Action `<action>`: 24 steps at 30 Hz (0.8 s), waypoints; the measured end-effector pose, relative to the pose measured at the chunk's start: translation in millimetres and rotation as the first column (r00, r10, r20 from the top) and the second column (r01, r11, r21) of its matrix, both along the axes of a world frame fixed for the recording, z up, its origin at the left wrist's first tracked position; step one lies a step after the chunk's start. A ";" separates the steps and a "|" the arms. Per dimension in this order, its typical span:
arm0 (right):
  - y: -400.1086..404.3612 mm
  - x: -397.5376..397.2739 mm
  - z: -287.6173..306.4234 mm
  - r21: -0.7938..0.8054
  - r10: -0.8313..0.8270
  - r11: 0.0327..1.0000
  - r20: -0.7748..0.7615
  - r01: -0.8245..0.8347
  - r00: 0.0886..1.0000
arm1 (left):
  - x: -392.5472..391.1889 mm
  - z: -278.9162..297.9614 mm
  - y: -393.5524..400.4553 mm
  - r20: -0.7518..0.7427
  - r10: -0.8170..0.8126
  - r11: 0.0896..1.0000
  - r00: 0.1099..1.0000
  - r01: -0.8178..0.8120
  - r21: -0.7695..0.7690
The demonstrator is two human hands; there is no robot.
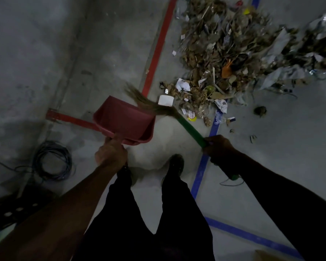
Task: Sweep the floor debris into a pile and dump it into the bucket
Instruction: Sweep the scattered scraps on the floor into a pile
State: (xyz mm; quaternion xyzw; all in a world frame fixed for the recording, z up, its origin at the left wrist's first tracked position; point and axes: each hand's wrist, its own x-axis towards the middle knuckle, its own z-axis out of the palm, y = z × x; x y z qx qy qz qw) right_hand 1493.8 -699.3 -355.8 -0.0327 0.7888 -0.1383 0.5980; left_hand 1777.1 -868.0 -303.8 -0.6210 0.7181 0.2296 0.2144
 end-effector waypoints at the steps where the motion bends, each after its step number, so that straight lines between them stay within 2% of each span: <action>1: -1.1 -6.3 -1.9 -0.007 0.006 1.000 0.000 -0.006 1.000 | -1.2 -1.7 3.0 0.005 -0.002 1.000 1.000 0.002 -0.009; 8: -30.0 -31.7 9.1 -0.091 0.014 0.996 -0.109 -0.024 0.994 | -9.3 -3.8 8.6 0.078 0.012 1.000 0.997 -0.014 0.015; 12: -43.7 -21.2 23.3 -0.141 -0.108 0.987 -0.195 0.081 0.975 | -12.0 2.4 3.5 0.141 -0.021 1.000 0.990 0.019 0.017; 15: -36.2 9.9 36.7 -0.185 -0.102 0.980 -0.159 0.071 0.982 | -7.8 -0.3 -4.3 0.187 -0.050 0.999 0.981 0.048 0.015; 18: -27.6 51.9 42.6 -0.214 0.000 0.976 -0.129 -0.028 0.992 | 5.6 -10.7 -15.9 0.188 0.039 0.997 0.981 -0.050 0.052; 20: -27.3 73.8 37.4 -0.235 0.009 0.971 -0.096 -0.032 0.995 | 11.7 -14.1 -20.9 0.204 0.064 0.995 0.977 -0.079 0.064; 24: -37.3 77.8 16.7 -0.186 0.081 0.979 -0.035 -0.086 0.996 | 17.3 -16.9 -25.4 0.209 0.084 0.996 0.974 -0.091 0.024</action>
